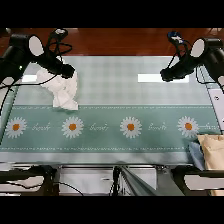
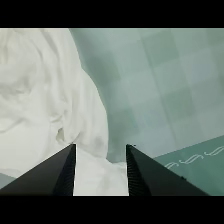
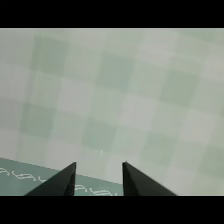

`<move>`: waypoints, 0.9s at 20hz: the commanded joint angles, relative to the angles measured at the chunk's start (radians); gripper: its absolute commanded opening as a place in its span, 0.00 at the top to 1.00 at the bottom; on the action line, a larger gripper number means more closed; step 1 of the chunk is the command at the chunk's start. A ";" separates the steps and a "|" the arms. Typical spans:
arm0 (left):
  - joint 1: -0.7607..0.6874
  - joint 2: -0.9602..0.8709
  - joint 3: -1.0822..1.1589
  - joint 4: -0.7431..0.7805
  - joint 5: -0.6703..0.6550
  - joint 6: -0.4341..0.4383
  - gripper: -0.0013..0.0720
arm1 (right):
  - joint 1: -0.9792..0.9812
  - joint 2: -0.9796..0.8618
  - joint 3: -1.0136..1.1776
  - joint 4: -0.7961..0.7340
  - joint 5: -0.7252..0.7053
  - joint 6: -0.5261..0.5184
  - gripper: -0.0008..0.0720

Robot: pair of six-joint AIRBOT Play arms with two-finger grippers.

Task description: Fold the shirts.

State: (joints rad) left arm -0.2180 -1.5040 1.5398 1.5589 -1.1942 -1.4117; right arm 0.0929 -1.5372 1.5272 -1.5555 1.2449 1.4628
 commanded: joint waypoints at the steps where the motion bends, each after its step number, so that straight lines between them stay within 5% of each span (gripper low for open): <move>1: 0.000 0.000 0.001 0.000 0.000 0.000 0.44 | 0.000 -0.001 0.000 0.002 0.000 0.000 0.50; 14: 0.000 0.000 0.001 0.000 0.000 0.000 0.44 | 0.000 -0.001 0.000 0.002 -0.005 0.000 0.50; 18: -0.001 -0.015 0.001 -0.015 0.142 0.000 0.44 | 0.000 -0.001 0.000 0.002 -0.023 0.000 0.50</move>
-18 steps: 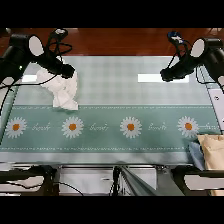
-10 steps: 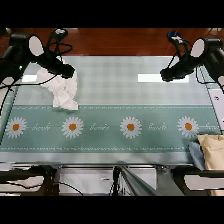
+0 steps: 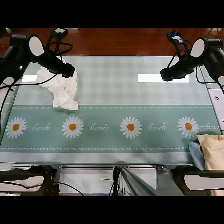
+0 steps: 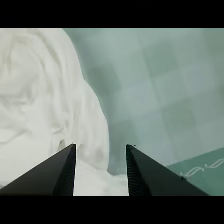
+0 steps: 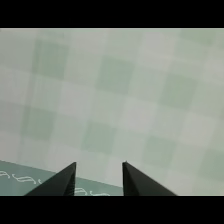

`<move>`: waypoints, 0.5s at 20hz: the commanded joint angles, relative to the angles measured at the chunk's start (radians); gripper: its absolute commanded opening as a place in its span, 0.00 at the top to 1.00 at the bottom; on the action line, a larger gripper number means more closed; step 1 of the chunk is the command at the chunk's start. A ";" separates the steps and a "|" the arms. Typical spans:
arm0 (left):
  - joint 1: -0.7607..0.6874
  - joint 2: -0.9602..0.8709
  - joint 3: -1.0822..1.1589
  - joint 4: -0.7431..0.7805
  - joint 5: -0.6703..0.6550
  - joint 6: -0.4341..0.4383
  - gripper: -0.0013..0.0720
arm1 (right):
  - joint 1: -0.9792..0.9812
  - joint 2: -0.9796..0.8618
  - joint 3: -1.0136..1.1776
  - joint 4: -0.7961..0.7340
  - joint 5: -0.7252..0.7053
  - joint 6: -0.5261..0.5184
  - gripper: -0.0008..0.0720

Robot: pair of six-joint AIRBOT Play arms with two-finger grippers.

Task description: Fold the shirts.

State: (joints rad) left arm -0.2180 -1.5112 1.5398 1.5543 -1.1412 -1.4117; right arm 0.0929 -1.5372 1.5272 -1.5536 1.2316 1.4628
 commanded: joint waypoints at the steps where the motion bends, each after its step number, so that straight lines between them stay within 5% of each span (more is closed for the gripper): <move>1: -0.001 -0.009 0.002 -0.011 0.100 0.000 0.44 | 0.000 -0.001 0.000 0.000 -0.010 0.000 0.50; 10: 0.002 -0.017 0.002 0.012 0.129 0.013 0.43 | 0.000 -0.001 0.000 0.000 -0.009 0.000 0.50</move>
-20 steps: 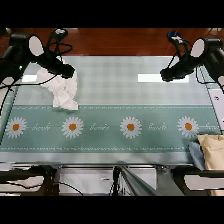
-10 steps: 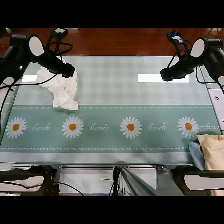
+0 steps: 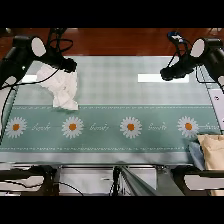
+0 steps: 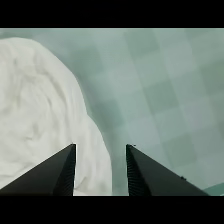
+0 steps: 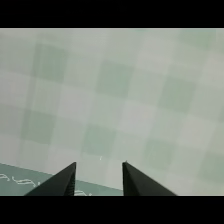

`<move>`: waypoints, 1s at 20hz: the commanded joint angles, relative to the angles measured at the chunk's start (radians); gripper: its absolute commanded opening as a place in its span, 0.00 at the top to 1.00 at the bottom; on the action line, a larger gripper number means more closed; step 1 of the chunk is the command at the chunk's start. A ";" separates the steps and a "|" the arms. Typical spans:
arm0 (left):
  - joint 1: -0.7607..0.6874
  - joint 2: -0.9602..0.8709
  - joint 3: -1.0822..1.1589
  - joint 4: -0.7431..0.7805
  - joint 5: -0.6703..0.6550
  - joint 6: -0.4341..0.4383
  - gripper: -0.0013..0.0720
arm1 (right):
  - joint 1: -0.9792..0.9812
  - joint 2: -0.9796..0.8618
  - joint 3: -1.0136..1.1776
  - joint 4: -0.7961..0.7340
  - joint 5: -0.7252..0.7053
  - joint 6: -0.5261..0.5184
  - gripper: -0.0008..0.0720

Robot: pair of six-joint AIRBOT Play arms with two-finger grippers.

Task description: Fold the shirts.

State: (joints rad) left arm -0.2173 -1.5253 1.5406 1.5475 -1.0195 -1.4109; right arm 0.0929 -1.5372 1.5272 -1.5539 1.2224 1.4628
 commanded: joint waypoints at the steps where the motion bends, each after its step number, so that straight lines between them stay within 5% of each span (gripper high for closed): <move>1: 0.003 -0.003 0.001 0.037 0.006 0.010 0.44 | 0.000 -0.001 0.000 0.001 0.000 0.000 0.50; 4: 0.033 -0.007 0.001 0.106 0.013 -0.029 0.43 | 0.000 -0.001 0.000 0.001 0.001 0.000 0.50; 6: 0.094 -0.027 0.001 0.142 0.016 -0.180 0.00 | 0.000 -0.001 0.000 0.001 0.001 0.000 0.50; 8: 0.168 -0.056 0.000 0.093 0.007 -0.269 0.00 | 0.000 -0.001 0.000 0.003 0.001 0.000 0.50; 18: 0.230 -0.292 0.001 0.042 0.070 -0.260 0.01 | 0.000 -0.001 0.000 0.004 0.001 0.000 0.50; 19: 0.232 -0.305 0.001 0.042 0.069 -0.259 0.33 | 0.000 -0.001 0.000 0.004 0.000 0.000 0.50; 20: 0.232 -0.309 0.001 0.042 0.062 -0.259 0.83 | 0.000 -0.001 0.000 0.004 0.000 0.000 0.50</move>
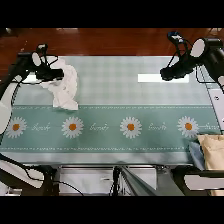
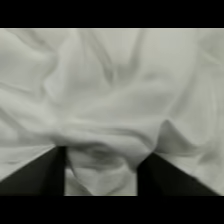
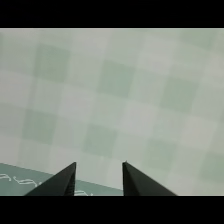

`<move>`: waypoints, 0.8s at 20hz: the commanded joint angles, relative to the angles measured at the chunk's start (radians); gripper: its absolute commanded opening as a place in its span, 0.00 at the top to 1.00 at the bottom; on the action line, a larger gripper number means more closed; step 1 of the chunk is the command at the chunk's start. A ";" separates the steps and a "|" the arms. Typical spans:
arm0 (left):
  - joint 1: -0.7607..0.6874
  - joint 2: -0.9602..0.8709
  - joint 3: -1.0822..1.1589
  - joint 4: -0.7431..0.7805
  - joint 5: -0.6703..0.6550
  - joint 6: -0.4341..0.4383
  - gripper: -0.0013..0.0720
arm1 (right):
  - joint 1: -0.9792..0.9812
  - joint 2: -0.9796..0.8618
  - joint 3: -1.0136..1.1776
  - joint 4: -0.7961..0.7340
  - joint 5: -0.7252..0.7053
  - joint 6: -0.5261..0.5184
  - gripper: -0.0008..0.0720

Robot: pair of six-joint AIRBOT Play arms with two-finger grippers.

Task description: Fold the shirts.

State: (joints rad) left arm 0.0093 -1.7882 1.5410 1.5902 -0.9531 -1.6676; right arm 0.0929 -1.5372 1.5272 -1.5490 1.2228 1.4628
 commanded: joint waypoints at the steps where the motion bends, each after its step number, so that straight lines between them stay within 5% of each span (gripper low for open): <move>1: 0.007 -0.042 0.005 -0.001 -0.011 0.005 0.95 | 0.000 -0.001 0.000 -0.001 0.000 0.000 0.50; 6: -0.006 0.046 0.292 -0.021 -0.227 0.005 0.95 | 0.000 0.013 0.001 -0.041 0.046 -0.052 0.52; 10: -0.103 0.273 0.522 -0.084 -0.253 0.010 0.95 | 0.000 0.127 0.005 -0.113 0.143 -0.054 0.53; 16: -0.394 0.600 0.496 -0.084 -0.291 0.017 0.95 | 0.000 0.397 0.005 -0.159 0.121 -0.053 0.53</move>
State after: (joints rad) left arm -0.2546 -1.3174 2.0304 1.5116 -1.2106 -1.6527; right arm 0.0929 -1.2545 1.5318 -1.6798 1.3491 1.4105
